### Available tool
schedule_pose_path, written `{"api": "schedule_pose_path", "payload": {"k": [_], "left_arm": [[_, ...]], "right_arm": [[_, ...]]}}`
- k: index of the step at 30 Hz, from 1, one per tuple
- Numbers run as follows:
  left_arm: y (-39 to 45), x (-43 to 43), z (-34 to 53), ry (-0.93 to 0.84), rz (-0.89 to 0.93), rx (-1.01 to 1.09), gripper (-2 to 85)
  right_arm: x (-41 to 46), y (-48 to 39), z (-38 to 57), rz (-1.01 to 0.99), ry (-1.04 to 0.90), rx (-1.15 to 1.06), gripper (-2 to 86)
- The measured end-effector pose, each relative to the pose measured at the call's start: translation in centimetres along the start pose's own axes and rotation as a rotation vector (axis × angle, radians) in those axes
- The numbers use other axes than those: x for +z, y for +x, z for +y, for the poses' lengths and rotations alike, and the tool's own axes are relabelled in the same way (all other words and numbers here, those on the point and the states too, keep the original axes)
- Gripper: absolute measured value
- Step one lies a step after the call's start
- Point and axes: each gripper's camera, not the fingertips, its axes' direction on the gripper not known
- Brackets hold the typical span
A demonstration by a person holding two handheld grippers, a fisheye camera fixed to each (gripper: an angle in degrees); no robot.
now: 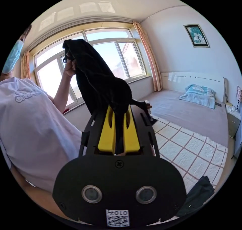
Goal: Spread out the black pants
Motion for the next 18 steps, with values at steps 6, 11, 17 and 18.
{"api": "schedule_pose_path", "payload": {"k": [6, 11, 17, 18], "left_arm": [[-5.2, -0.6, 2.9, -0.103, -0.037, -0.162, -0.3], [-6.0, -1.6, 2.4, -0.051, 0.017, -0.161, -0.2], [-3.0, -7.5, -1.6, 0.125, -0.059, -0.021, -0.2], [-1.9, -8.9, -2.4, 0.163, -0.072, 0.019, -0.2]], "right_arm": [[-5.5, 0.3, -7.5, 0.124, 0.055, 0.088, 2.3], [-7.3, -5.1, -18.9, 0.323, -0.057, -0.053, 2.2], [-8.9, -16.4, -27.7, 0.445, 0.07, -0.27, 2.1], [-9.0, -18.8, -28.5, 0.467, 0.102, -0.309, 2.1]]}}
